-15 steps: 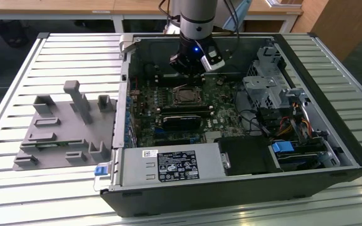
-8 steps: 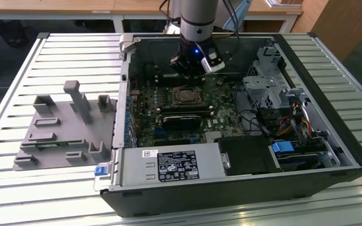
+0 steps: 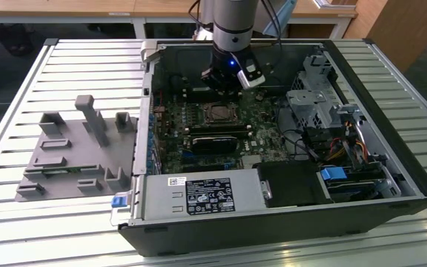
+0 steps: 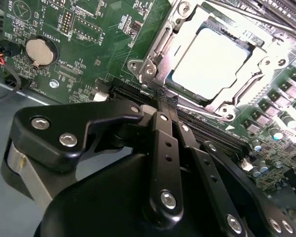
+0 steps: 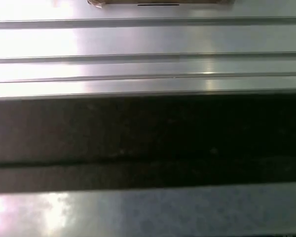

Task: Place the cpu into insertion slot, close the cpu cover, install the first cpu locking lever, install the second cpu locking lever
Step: 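Install the first cpu locking lever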

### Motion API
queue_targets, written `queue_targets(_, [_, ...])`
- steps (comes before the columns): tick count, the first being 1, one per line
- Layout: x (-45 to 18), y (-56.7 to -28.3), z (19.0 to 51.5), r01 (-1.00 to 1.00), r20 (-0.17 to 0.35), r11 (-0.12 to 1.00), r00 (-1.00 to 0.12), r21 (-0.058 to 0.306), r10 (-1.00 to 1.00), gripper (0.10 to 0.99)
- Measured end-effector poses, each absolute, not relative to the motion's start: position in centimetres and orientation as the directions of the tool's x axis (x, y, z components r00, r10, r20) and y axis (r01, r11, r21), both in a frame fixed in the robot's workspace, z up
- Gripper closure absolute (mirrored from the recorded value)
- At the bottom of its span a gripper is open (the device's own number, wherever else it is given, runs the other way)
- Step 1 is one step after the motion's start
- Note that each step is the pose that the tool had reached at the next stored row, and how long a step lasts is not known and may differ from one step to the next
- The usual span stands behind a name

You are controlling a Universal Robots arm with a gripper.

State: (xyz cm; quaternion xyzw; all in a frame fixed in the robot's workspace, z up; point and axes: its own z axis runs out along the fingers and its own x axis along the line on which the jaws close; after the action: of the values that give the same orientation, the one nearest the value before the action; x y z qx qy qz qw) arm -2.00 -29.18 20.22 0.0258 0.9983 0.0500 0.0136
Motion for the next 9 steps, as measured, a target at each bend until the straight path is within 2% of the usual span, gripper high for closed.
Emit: queue_targets(9, [-1.93,-29.17,20.11,0.050,-0.025,0.994,-0.998,0.099,0.053,0.980])
